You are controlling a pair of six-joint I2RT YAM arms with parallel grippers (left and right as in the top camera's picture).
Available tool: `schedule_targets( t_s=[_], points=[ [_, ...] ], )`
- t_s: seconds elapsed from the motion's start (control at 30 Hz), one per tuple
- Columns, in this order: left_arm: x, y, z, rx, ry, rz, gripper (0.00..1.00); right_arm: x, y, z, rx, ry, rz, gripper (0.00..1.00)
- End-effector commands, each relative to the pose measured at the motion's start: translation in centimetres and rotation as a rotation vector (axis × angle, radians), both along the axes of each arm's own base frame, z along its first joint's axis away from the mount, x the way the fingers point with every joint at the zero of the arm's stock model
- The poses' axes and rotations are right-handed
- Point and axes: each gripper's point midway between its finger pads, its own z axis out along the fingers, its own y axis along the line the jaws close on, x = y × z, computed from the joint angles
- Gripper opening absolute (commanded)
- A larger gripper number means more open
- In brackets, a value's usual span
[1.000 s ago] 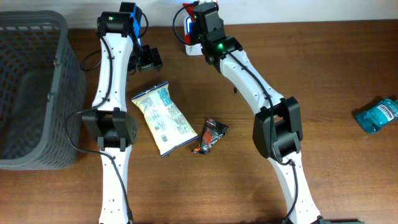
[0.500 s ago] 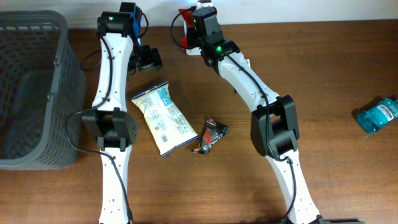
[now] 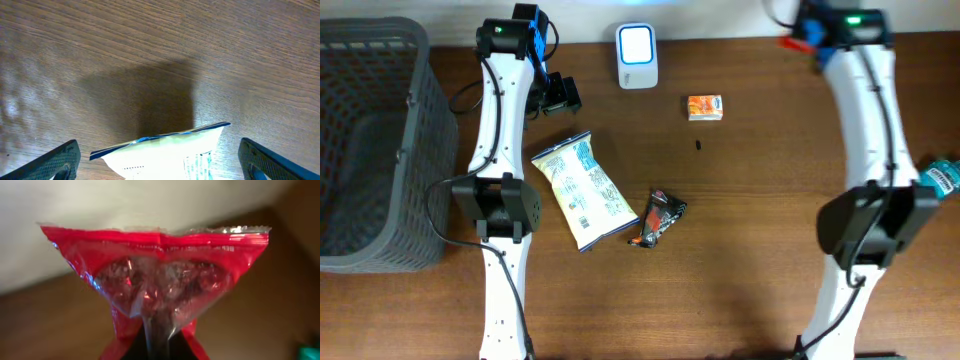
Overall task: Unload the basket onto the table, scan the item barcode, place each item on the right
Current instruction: 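Carry the red bag to the right table edge and release it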
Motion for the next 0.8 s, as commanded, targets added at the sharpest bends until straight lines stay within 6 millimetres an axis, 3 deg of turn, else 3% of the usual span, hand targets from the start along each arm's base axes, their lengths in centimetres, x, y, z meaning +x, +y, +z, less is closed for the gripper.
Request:
schedule_targets(
  t_s=[0.0,0.07,0.2,0.3,0.37,0.43,0.53,0.6,0.63,0.77],
  points=[
    [0.2,0.2,0.7,0.007,-0.02,0.015,0.99,-4.8,-9.3,-1.9,-0.007,0.113,-0.248,0.04],
    [0.2,0.2,0.7,0.007,-0.021,0.015,0.99,-8.4,-14.7,-2.9,0.017,0.176,-0.372,0.04],
    [0.2,0.2,0.7,0.007,-0.02,0.015,0.99,-14.8,-22.9,-4.4,0.052,0.247,-0.56,0.04],
    [0.2,0.2,0.7,0.007,-0.021,0.015,0.99,-19.5,-27.6,-6.6,0.092,0.29,-0.698,0.04],
    [0.2,0.2,0.7,0.007,-0.021,0.015,0.99,-22.5,-29.5,-9.2,0.171,0.3,-0.817,0.04],
    [0.2,0.2,0.7,0.007,-0.02,0.015,0.99,-23.9,-30.4,-12.3,0.273,0.297,-0.836,0.08],
    [0.2,0.2,0.7,0.007,-0.02,0.015,0.99,-25.9,-31.3,-15.3,0.325,0.308,-0.87,0.48],
    [0.2,0.2,0.7,0.007,-0.021,0.015,0.99,-26.5,-31.6,-15.4,0.327,0.312,-0.879,0.76],
    [0.2,0.2,0.7,0.007,-0.021,0.015,0.99,-26.6,-31.9,-14.9,0.323,0.301,-0.884,0.99],
    [0.2,0.2,0.7,0.007,-0.02,0.015,0.99,-26.0,-32.5,-9.6,0.28,0.198,-0.879,0.99]
  ],
)
